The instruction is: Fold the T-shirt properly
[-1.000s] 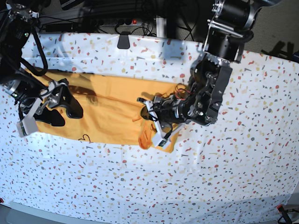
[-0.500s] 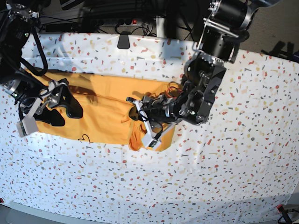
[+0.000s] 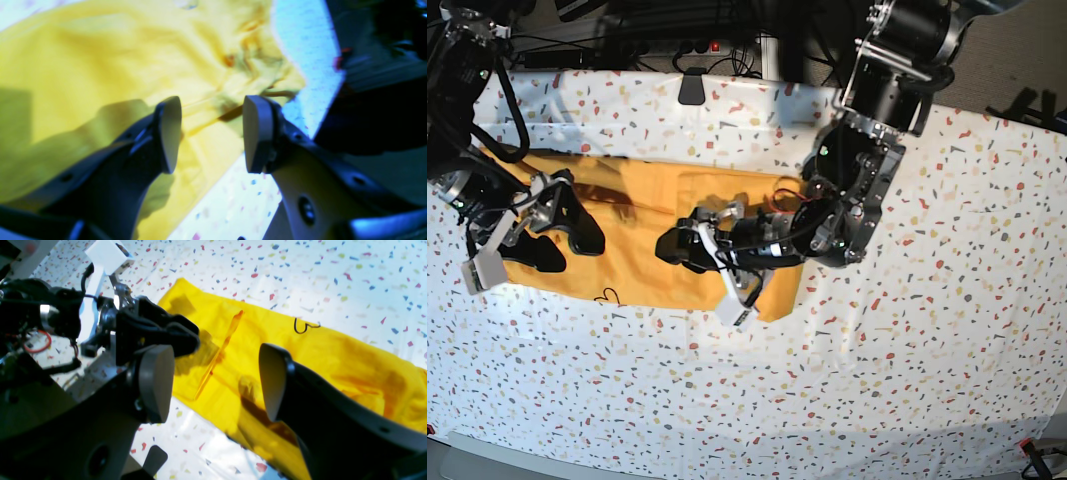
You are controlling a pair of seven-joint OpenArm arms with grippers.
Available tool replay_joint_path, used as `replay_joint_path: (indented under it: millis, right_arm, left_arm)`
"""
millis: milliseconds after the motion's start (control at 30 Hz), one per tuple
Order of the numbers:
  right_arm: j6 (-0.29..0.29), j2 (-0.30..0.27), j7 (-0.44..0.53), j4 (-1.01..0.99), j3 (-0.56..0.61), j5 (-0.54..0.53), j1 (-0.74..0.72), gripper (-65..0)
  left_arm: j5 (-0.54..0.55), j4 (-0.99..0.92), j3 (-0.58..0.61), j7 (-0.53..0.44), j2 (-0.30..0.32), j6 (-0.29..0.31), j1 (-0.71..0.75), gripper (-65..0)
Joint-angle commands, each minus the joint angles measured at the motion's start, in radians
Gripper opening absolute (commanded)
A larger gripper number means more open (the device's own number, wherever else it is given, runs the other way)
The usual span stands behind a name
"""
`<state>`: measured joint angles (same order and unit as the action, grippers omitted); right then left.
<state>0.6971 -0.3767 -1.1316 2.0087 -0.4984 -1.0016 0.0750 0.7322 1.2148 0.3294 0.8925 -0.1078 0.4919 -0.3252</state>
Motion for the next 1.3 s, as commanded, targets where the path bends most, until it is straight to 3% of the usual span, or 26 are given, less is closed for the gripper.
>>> replay_joint_path:
  millis: [0,100,267,367,467,600,667,867,1067,1267]
  right_arm:
    - [0.001,-0.014,0.029,0.016,-0.006,-0.019,-0.014,-25.4]
    - [0.001,-0.014,0.037,0.014,-0.007,0.084,-0.029,-25.4]
    - [0.001,-0.014,0.137,-0.085,-0.078,0.297,-0.096,-25.4]
    - [0.001,-0.025,0.105,-0.23,-0.124,0.315,-0.15,-25.4]
    - [0.001,-0.076,0.094,-0.417,-0.122,0.314,-0.184,-25.4]
    - [0.001,-0.152,0.138,-0.613,-0.122,0.31,-0.196,-24.6]
    - [0.001,-0.184,0.141,-0.668,-0.122,0.311,-0.196,-18.0]
    - [0.001,-0.251,0.158,-0.709,-0.122,0.319,-0.197,-17.6]
    - [0.001,-0.249,0.264,-0.742,-0.122,0.355,-0.198,-18.7]
    - [0.001,-0.255,0.271,-0.963,-0.122,0.34,-0.28,-19.1]
  left_arm:
    - [0.021,0.018,0.0,-0.019,-0.014,0.018,-0.031,-35.7]
    - [0.019,0.018,0.0,-0.018,-0.012,0.018,-0.057,-35.7]
    - [0.018,0.018,0.0,0.034,-0.007,0.018,-0.117,-35.7]
    - [0.017,0.018,0.0,0.091,-0.008,0.018,-0.144,-35.7]
    - [0.014,0.018,0.0,0.109,-0.008,0.018,-0.15,-35.7]
    - [-0.083,0.018,0.0,0.109,-0.008,0.018,-0.148,-35.4]
    - [-0.135,0.018,0.0,0.11,-0.008,0.018,-0.148,-35.3]
    - [-0.167,0.018,0.0,0.109,-0.008,0.018,-0.148,-35.3]
    - [-0.167,0.018,0.0,0.11,-0.008,0.017,-0.142,-35.3]
    - [-0.168,0.018,0.0,0.102,-0.007,0.018,-0.14,-35.3]
